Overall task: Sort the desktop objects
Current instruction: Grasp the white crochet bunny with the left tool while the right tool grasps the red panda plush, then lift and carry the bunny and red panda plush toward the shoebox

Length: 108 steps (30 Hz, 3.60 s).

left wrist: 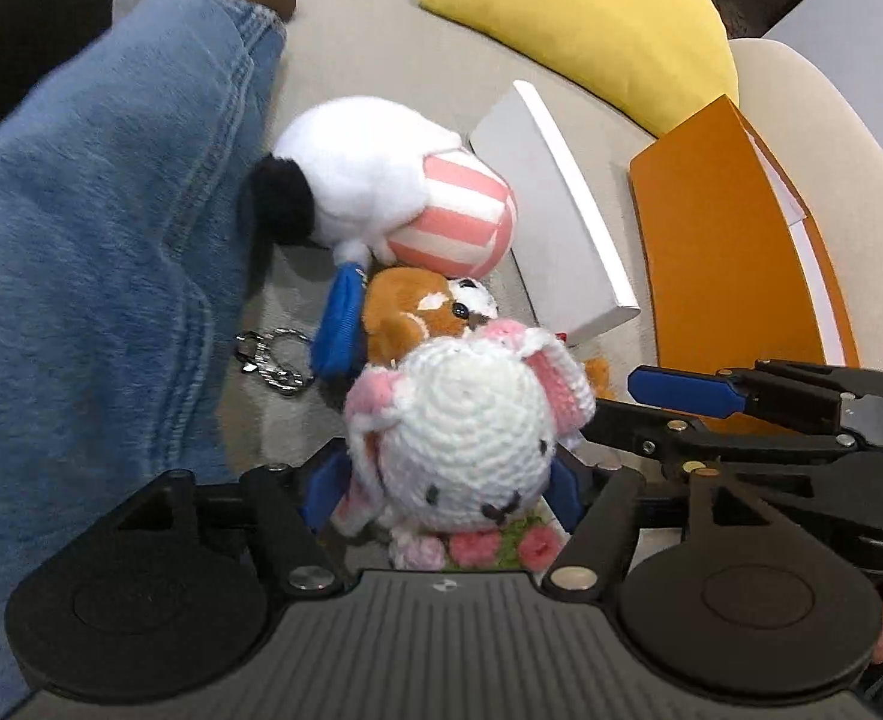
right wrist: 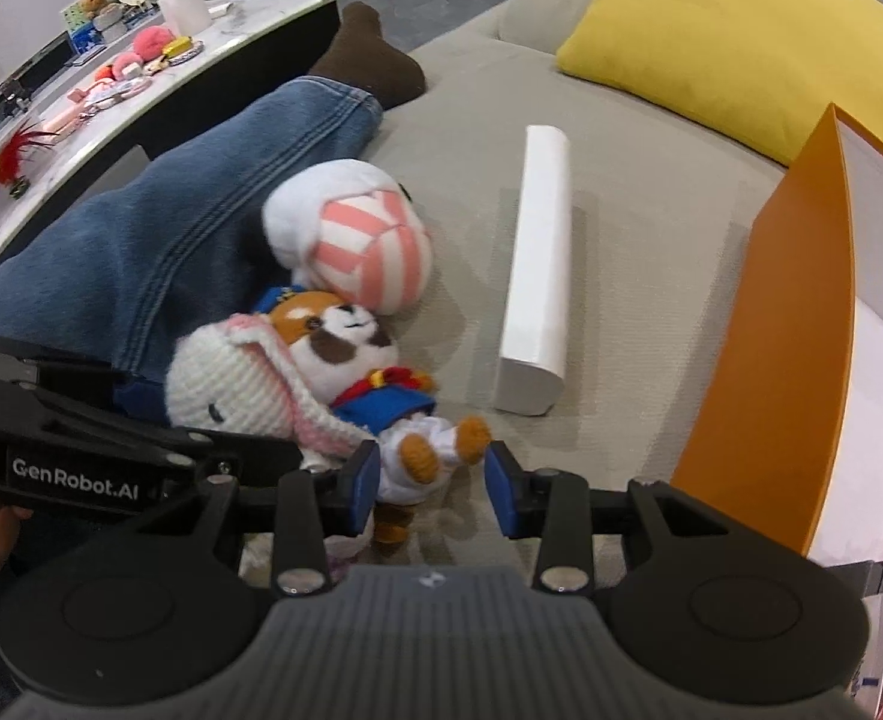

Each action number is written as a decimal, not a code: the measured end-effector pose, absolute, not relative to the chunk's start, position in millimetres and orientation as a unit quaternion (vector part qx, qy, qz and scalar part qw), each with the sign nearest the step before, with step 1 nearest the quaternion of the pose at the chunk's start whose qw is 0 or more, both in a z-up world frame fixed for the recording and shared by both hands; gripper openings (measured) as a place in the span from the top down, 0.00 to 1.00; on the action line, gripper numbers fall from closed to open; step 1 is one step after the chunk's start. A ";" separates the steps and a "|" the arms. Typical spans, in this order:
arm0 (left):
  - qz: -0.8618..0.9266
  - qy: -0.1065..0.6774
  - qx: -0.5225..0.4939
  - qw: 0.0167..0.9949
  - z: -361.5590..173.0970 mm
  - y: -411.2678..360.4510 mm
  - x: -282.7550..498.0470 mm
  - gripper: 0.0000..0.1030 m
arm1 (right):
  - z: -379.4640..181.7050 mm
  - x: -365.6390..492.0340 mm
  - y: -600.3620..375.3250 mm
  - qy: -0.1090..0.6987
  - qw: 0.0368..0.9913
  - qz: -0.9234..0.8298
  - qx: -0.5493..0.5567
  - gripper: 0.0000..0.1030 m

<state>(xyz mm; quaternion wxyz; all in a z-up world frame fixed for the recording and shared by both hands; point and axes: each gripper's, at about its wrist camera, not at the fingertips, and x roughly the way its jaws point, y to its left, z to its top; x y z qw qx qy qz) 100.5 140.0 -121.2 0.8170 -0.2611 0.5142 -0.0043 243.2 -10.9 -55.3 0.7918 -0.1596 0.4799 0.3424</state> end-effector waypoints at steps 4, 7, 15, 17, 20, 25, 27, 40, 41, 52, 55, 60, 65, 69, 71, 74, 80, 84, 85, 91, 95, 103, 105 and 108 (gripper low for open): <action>-0.005 0.523 -0.263 0.811 -113.3 140.5 101.0 0.41 | -57.4 250.9 -12.9 0.492 0.788 0.342 -0.143 0.60; 0.019 0.542 -0.221 0.811 -99.4 143.5 96.0 0.42 | -53.8 248.9 -8.9 0.484 0.785 0.361 -0.140 0.60; 0.042 0.539 -0.205 0.816 -100.5 151.6 102.7 0.41 | -65.2 251.4 21.3 0.468 0.769 0.394 -0.186 0.53; 0.045 0.534 -0.212 0.817 -103.7 153.8 105.1 0.39 | -70.9 258.4 20.8 0.481 0.763 0.394 -0.176 0.52; 0.045 0.533 -0.211 0.818 -107.1 152.9 112.7 0.38 | -76.5 267.5 15.3 0.507 0.752 0.397 -0.142 0.52; 0.037 0.526 -0.215 0.822 -106.3 152.1 111.4 0.40 | -80.2 263.6 3.8 0.549 0.738 0.378 -0.109 0.60; 0.036 0.524 -0.221 0.822 -105.7 153.1 113.0 0.40 | -81.3 258.8 -3.2 0.561 0.739 0.363 -0.089 0.63; 0.031 0.531 -0.160 0.832 -104.8 140.8 122.1 0.35 | -72.6 225.7 -23.8 0.561 0.758 0.326 -0.068 0.63; 0.030 0.528 -0.158 0.834 -100.9 141.1 119.6 0.34 | -69.8 224.5 -23.6 0.556 0.761 0.326 -0.071 0.61; 0.021 0.511 -0.129 0.849 -62.5 131.0 88.5 0.28 | -56.3 219.2 -21.2 0.517 0.783 0.332 -0.093 0.55; 0.033 0.522 -0.133 0.842 -65.0 126.6 73.9 0.28 | -56.2 218.4 -21.5 0.514 0.785 0.331 -0.102 0.55; 0.051 0.526 -0.140 0.838 -84.5 124.0 65.9 0.28 | -58.8 215.5 -24.7 0.514 0.783 0.333 -0.109 0.55; 0.050 0.508 -0.144 0.848 -100.6 122.8 69.1 0.29 | -62.2 213.0 -24.2 0.514 0.776 0.347 -0.117 0.55; 0.040 0.491 -0.162 0.855 -107.9 124.8 71.7 0.29 | -64.5 216.7 -25.9 0.506 0.783 0.341 -0.121 0.54; 0.034 0.484 -0.166 0.858 -110.2 126.0 73.1 0.29 | -68.0 222.6 -25.4 0.510 0.783 0.339 -0.114 0.53; 0.030 0.485 -0.168 0.858 -113.1 130.3 77.8 0.30 | -75.5 233.1 -22.8 0.520 0.779 0.337 -0.096 0.51; 0.024 0.491 -0.177 0.853 -120.9 139.4 89.3 0.31 | -89.2 250.0 -16.2 0.543 0.763 0.346 -0.062 0.51; 0.024 0.491 -0.184 0.851 -125.8 142.7 94.7 0.31 | -95.6 257.5 -13.9 0.549 0.759 0.347 -0.046 0.48; 0.025 0.491 -0.186 0.851 -126.6 143.3 95.3 0.32 | -98.3 259.5 -13.5 0.551 0.759 0.345 -0.040 0.46; 0.035 0.482 -0.208 0.850 -123.8 149.9 95.5 0.37 | -107.4 260.4 -2.2 0.536 0.772 0.338 -0.040 0.46; 0.039 0.474 -0.204 0.856 -115.7 145.2 85.7 0.41 | -98.3 252.7 1.1 0.525 0.777 0.345 -0.049 0.53; 0.044 0.443 -0.179 0.877 -78.9 132.4 52.6 0.43 | -65.6 223.6 -16.1 0.501 0.786 0.358 -0.060 0.56; 0.038 0.430 -0.172 0.885 -63.4 126.2 43.4 0.43 | -52.6 215.1 -21.8 0.493 0.789 0.362 -0.065 0.56; 0.026 0.409 -0.167 0.897 -41.6 116.3 35.8 0.43 | -28.2 201.9 -34.1 0.469 0.799 0.367 -0.078 0.56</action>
